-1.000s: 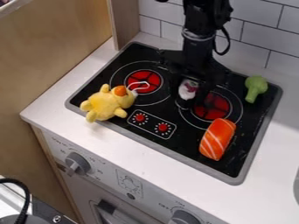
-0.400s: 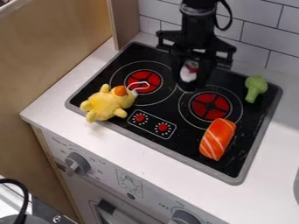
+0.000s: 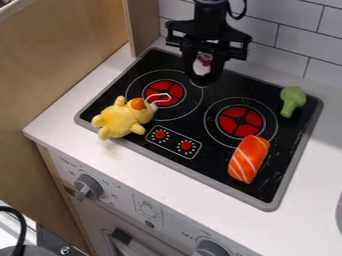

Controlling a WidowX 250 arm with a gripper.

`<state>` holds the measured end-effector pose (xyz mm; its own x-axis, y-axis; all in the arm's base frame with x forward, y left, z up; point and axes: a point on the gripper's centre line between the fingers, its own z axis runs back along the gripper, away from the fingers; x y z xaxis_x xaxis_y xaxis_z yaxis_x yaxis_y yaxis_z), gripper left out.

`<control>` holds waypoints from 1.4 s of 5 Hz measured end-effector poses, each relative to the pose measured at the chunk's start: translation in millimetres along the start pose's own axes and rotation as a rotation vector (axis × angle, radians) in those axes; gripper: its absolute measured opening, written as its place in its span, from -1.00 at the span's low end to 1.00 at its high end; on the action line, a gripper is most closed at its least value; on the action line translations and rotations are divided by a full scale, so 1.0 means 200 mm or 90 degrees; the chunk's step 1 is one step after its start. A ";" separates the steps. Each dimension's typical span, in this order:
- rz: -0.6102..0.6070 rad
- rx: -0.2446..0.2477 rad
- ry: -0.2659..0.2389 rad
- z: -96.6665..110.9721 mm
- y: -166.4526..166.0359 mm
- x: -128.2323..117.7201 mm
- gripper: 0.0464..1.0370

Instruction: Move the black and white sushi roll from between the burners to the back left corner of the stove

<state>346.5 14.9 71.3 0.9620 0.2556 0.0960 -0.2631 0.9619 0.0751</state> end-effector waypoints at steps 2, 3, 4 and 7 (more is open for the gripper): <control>0.046 0.027 0.000 -0.09 0.08 0.12 -0.22; 0.059 0.032 -0.007 -0.08 0.11 0.15 -0.22; 0.066 0.035 -0.006 -0.10 0.14 0.16 -0.22; 0.077 0.046 0.007 -0.14 0.21 0.17 -0.06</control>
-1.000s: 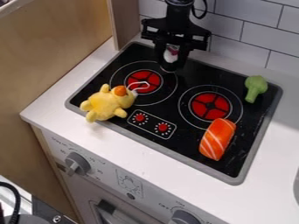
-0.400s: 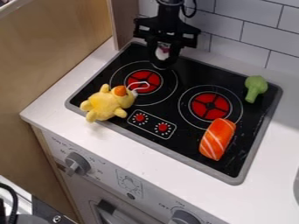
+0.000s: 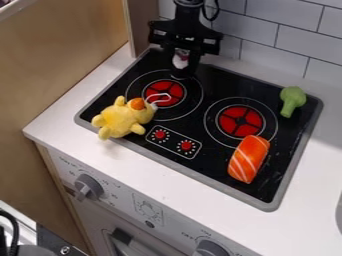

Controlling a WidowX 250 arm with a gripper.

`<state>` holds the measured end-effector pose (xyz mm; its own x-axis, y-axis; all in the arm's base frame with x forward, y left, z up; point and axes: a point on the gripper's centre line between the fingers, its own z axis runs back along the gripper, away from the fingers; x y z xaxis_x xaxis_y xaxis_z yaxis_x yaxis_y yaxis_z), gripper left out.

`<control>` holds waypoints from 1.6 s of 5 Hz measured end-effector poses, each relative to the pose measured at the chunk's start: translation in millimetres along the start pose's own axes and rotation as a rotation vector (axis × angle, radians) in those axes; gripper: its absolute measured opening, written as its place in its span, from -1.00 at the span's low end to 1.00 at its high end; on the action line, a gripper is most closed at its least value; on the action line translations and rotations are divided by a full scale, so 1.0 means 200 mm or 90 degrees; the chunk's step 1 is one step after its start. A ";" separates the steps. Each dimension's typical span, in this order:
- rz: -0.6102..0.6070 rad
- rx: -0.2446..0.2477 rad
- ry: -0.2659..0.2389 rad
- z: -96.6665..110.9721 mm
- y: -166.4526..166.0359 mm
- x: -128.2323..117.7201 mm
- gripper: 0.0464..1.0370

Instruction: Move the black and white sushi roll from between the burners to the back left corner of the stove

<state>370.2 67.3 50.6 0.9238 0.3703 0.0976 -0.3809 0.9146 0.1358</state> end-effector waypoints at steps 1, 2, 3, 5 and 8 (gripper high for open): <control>-0.009 0.017 0.011 -0.02 0.01 0.00 0.54; -0.010 0.026 -0.004 -0.02 0.00 0.01 0.92; -0.008 0.024 -0.004 -0.02 -0.01 0.00 0.92; -0.044 0.007 0.005 0.01 -0.05 -0.13 0.92; -0.085 -0.026 -0.007 0.08 -0.10 -0.27 0.92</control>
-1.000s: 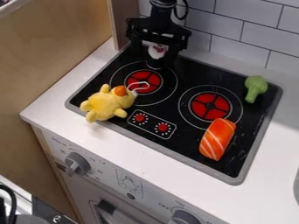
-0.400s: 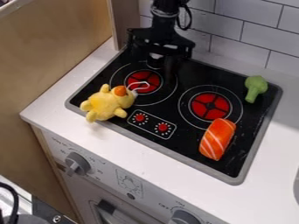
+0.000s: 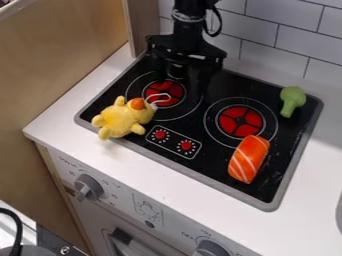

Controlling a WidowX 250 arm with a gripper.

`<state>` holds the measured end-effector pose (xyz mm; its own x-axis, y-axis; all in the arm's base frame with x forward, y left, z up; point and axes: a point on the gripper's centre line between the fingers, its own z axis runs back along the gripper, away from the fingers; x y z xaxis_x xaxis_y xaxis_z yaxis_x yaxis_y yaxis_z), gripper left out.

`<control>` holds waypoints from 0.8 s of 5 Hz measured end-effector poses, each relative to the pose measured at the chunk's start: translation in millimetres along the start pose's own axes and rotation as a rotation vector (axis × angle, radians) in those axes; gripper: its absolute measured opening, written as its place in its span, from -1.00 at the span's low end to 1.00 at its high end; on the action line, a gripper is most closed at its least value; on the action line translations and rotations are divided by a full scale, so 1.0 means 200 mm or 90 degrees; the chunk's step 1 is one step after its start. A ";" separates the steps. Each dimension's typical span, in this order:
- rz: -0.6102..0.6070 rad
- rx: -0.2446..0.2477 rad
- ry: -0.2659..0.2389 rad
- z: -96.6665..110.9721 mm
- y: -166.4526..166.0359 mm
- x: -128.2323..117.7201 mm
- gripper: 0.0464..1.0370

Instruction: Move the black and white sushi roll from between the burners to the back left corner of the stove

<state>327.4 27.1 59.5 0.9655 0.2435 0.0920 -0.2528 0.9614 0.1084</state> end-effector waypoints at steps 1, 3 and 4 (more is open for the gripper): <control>-0.036 -0.011 0.001 0.03 -0.04 -0.10 0.92; -0.123 -0.060 -0.003 0.11 -0.12 -0.22 0.92; -0.136 -0.071 0.001 0.13 -0.15 -0.22 0.92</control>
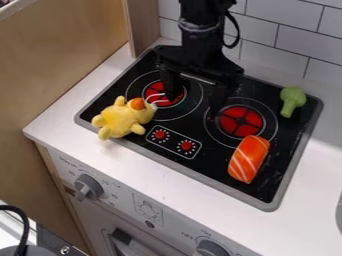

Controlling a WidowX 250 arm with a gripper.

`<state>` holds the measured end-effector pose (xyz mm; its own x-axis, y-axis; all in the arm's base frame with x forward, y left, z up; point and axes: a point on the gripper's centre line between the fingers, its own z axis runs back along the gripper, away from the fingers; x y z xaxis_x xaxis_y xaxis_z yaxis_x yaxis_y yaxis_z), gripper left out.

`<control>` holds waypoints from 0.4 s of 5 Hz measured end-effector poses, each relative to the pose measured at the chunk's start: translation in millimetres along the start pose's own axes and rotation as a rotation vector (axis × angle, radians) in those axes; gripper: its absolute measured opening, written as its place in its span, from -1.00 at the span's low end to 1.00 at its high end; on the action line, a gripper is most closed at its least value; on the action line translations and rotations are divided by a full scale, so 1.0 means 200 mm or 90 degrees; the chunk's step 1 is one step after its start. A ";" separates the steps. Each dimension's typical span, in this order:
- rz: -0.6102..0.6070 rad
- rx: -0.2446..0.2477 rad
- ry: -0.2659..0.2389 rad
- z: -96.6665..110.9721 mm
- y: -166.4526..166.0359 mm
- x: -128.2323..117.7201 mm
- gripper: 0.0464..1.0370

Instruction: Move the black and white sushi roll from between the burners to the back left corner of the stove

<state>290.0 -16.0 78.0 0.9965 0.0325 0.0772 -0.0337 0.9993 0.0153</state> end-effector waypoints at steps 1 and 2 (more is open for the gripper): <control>-0.002 -0.001 0.001 0.04 -0.01 0.02 0.92; -0.004 -0.004 0.006 0.07 -0.03 0.04 0.92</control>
<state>296.2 -21.1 93.2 0.9974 0.0265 0.0673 -0.0272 0.9996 0.0090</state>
